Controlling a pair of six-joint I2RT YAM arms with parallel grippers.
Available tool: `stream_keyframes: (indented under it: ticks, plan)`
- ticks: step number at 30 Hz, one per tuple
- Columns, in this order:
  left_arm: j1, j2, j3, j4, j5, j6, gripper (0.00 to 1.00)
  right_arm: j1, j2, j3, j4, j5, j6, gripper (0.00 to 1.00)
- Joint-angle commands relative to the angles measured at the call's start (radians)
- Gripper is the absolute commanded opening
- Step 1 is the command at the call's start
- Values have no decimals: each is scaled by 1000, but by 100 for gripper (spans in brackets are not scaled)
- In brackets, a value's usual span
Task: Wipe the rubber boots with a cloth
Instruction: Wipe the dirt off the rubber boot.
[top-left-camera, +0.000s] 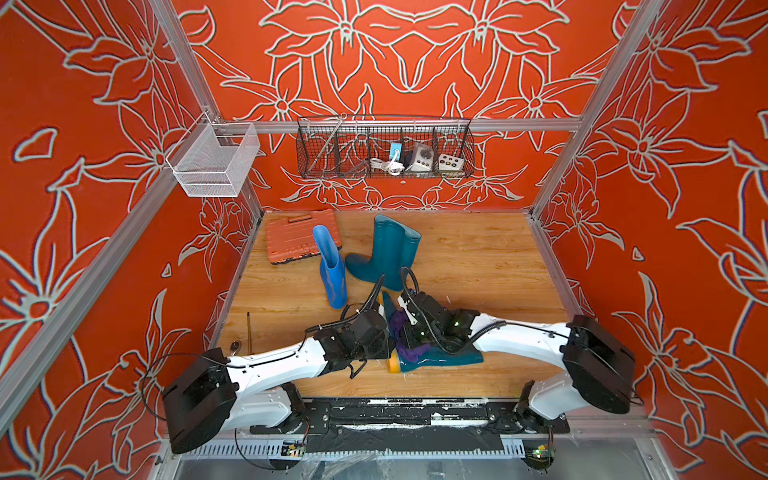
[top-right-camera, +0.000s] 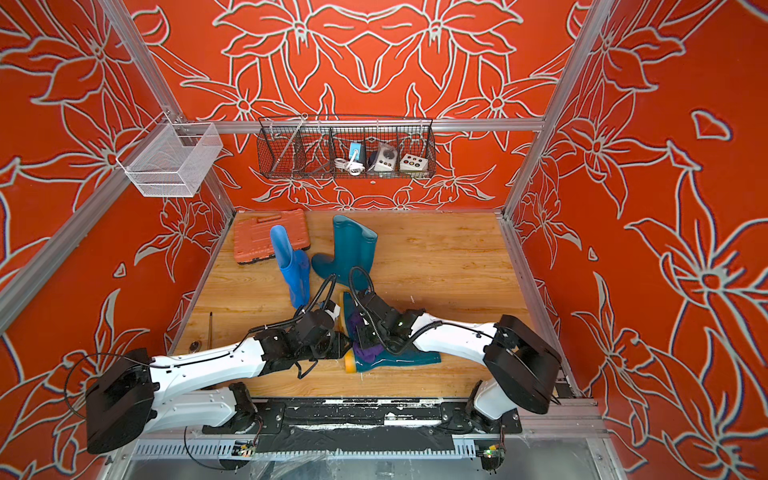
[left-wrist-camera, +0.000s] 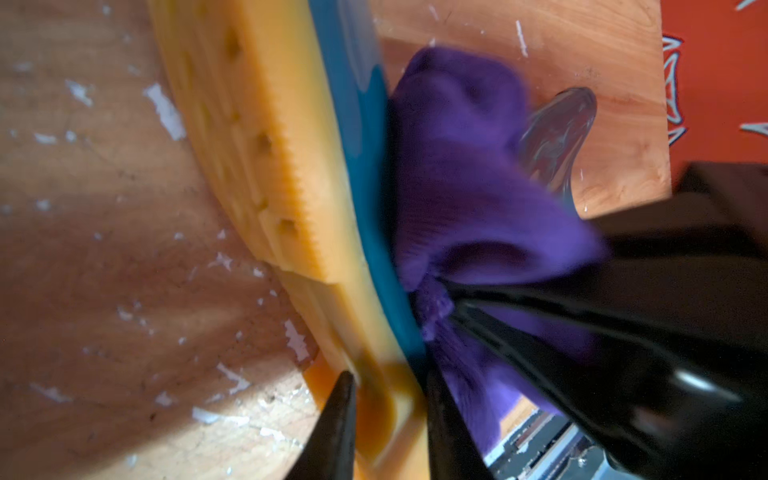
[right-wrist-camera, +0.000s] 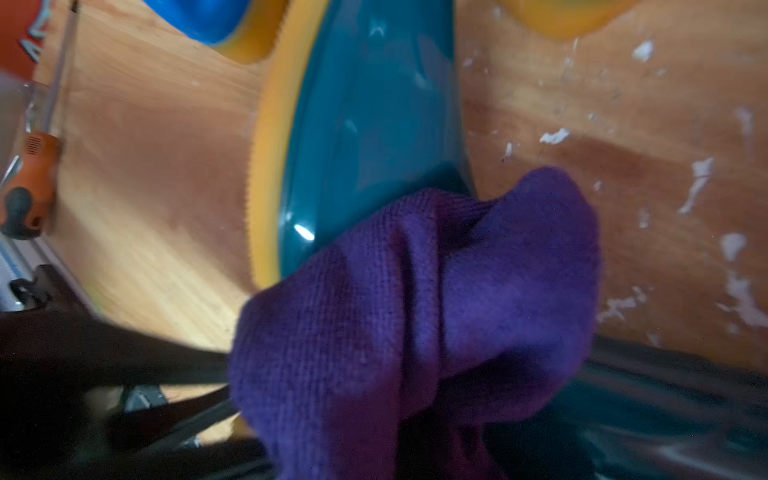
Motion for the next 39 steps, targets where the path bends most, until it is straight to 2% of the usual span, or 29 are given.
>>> stream_keyframes:
  ticks: [1,7,10,11,13,16,19,22,24,27,31,33,37,39]
  plan:
    - [-1,33,-4,-65,-7,1,21,-99,29,-83,-18,-33,-14,0]
    - [0,37,3,-66,-4,11,19,-410,-137,-257,-134,-79,-88,0]
    - [0,37,5,-62,2,12,21,-450,-224,-236,-221,-71,-134,0]
    - [0,37,7,-61,5,14,25,-447,-237,-223,-228,-88,-135,0]
    - [0,43,13,-53,20,15,39,-406,-245,-190,-210,-116,-106,0]
    - [0,64,28,-56,34,21,50,-229,-216,-102,-188,-33,-79,0]
    - [0,93,32,-52,38,18,52,-98,-117,-10,-121,-53,-56,0]
    - [0,119,33,-52,45,10,52,-72,-17,35,-89,-84,-52,0]
    - [0,126,33,-59,48,8,52,-82,9,33,-109,-58,-71,0]
    - [0,121,30,-77,40,8,52,-188,6,-26,-139,-73,-86,0]
    - [2,109,28,-82,37,12,49,-509,-79,-208,-90,-219,-86,0]
    - [2,108,27,-82,43,14,48,-620,-143,-233,-140,-227,-129,0]
    - [2,112,23,-71,50,14,45,-636,-252,-206,-205,-234,-147,0]
    - [2,117,20,-58,54,11,44,-559,-279,-181,-187,-223,-107,0]
